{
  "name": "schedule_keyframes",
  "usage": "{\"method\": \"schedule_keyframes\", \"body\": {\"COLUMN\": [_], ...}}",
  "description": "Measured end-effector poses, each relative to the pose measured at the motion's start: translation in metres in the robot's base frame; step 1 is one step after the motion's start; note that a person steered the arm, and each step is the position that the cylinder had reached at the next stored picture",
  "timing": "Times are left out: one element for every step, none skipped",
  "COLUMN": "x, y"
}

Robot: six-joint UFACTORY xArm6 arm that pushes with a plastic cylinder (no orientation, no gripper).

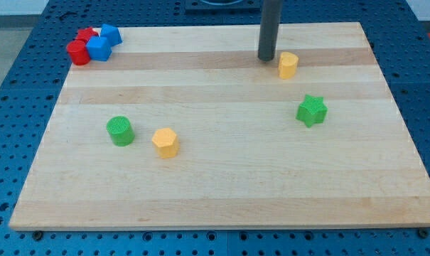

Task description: Push yellow heart towards center right

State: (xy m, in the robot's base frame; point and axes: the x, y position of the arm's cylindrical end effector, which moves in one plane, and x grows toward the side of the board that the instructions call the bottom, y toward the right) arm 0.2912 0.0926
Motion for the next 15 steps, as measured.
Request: {"method": "schedule_keyframes", "body": {"x": [0.001, 0.006, 0.006, 0.014, 0.035, 0.043, 0.043, 0.043, 0.044, 0.044, 0.058, 0.064, 0.064, 0.065, 0.065], "y": [0.021, 0.05, 0.048, 0.047, 0.05, 0.068, 0.076, 0.057, 0.032, 0.014, 0.016, 0.039, 0.062, 0.069, 0.072]}}
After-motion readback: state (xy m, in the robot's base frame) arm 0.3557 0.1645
